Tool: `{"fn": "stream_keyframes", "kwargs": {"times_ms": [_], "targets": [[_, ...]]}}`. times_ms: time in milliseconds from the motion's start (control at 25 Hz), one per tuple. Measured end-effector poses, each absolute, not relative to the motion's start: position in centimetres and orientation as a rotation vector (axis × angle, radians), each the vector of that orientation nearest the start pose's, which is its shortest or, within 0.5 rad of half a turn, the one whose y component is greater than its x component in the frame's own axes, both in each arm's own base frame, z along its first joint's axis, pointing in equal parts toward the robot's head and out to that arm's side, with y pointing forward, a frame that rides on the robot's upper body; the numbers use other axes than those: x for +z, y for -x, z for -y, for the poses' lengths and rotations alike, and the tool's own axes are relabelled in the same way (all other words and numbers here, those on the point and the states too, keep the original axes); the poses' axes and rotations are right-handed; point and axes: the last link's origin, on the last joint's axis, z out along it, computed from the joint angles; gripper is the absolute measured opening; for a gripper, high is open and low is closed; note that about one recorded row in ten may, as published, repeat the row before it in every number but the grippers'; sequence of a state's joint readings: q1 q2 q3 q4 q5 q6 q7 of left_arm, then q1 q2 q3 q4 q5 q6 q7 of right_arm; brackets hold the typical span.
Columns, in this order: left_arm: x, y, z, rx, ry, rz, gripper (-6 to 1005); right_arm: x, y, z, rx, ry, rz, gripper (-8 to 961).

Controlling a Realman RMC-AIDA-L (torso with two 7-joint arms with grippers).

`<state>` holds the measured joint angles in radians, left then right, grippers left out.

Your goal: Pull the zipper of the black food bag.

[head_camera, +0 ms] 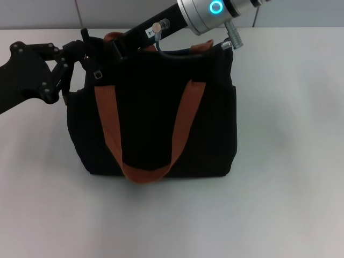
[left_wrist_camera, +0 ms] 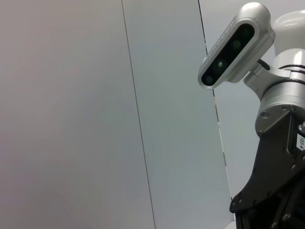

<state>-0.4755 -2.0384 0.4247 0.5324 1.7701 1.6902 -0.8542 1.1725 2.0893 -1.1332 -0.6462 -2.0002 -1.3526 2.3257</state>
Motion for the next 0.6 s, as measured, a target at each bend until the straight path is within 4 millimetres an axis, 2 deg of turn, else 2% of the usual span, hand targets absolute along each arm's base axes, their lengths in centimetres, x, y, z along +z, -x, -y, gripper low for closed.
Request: {"fn": "stream_keyframes", "kwargs": {"times_ms": [600], "targets": [[5.04, 27.7, -31.96, -0.961, 2.315, 0.101, 60, -7.05, -1.21, -40.57, 0.298, 3.051, -0.887, 4]]}}
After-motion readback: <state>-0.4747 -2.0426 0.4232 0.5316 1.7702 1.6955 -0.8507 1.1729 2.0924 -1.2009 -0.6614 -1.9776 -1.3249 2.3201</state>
